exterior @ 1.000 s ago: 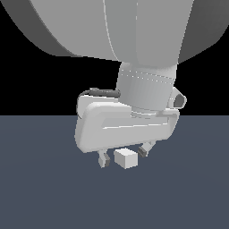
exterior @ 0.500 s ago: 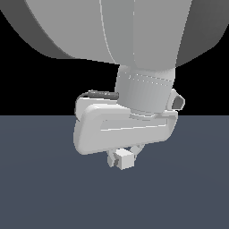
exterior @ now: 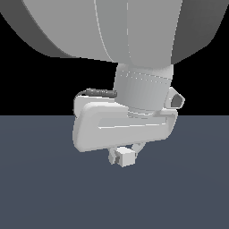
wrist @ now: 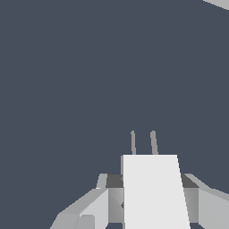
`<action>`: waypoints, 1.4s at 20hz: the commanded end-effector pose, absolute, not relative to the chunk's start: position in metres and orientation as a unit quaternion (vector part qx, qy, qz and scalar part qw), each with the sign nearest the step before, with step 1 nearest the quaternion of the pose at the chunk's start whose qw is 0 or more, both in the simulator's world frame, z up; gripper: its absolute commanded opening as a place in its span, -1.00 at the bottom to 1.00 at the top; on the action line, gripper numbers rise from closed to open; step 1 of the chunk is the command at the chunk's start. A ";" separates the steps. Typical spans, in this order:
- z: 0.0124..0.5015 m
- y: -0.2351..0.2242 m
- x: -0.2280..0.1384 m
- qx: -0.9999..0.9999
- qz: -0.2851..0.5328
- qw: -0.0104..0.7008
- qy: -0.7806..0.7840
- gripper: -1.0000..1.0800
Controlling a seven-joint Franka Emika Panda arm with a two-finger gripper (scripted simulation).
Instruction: Plug the charger into the wall socket.
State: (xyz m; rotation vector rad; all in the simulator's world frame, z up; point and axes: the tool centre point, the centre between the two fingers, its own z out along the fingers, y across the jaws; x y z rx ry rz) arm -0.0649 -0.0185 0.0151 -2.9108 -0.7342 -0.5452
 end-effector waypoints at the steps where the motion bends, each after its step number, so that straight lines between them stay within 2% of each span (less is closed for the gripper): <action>1: 0.018 -0.017 -0.063 -0.956 -0.180 0.043 -0.229 -1.00; 28: 0.080 -0.003 -0.027 -0.982 -0.189 0.001 0.005 -1.00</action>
